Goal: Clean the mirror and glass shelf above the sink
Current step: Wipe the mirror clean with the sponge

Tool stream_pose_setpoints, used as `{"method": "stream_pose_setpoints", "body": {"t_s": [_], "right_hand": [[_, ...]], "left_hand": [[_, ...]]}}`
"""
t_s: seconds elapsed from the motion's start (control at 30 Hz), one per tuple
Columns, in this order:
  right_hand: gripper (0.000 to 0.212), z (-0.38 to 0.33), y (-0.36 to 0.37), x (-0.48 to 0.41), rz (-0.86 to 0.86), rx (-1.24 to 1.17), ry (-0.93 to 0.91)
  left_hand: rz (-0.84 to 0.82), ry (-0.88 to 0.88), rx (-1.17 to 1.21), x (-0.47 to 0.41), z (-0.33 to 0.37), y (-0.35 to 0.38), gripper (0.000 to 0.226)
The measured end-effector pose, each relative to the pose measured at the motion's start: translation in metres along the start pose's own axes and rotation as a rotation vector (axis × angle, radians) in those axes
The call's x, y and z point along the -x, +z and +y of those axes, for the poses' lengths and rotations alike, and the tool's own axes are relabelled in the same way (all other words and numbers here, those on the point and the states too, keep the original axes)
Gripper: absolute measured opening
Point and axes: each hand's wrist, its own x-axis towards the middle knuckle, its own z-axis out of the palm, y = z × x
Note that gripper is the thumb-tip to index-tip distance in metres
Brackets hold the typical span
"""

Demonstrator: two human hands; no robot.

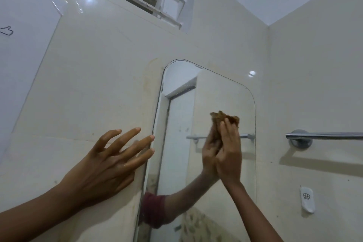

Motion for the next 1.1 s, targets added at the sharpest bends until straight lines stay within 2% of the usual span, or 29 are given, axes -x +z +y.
{"method": "stream_pose_setpoints", "body": {"t_s": [0.1, 0.23, 0.33, 0.47, 0.67, 0.83, 0.97, 1.1], "right_hand": [[0.055, 0.040, -0.010, 0.011, 0.071, -0.015, 0.269], [0.045, 0.060, -0.011, 0.033, 0.233, -0.047, 0.667], [0.040, 0.035, -0.008, 0.043, 0.284, -0.141, 0.760], [0.052, -0.027, 0.011, 0.048, 0.259, -0.195, 0.568], [0.051, -0.105, 0.033, 0.032, 0.107, -0.219, 0.151], [0.051, -0.131, 0.040, -0.013, 0.015, -0.194, -0.091], [0.056, -0.138, 0.041, -0.078, -0.003, -0.192, -0.148], [0.059, -0.140, 0.042, -0.139, -0.071, -0.211, -0.081]], "left_hand": [[0.014, -0.002, 0.002, -0.001, 0.000, -0.001, 0.054], [0.019, 0.002, 0.006, -0.001, 0.000, -0.001, 0.053], [0.020, 0.005, 0.012, -0.001, 0.001, -0.002, 0.052], [0.019, -0.042, 0.066, 0.000, 0.004, -0.003, 0.049], [0.062, -0.153, 0.148, -0.002, 0.005, -0.009, 0.033], [0.083, -0.115, 0.148, -0.001, 0.004, -0.007, 0.038], [0.080, -0.118, 0.147, -0.001, 0.004, -0.008, 0.038], [0.088, -0.140, 0.171, -0.001, 0.004, -0.007, 0.042]]}}
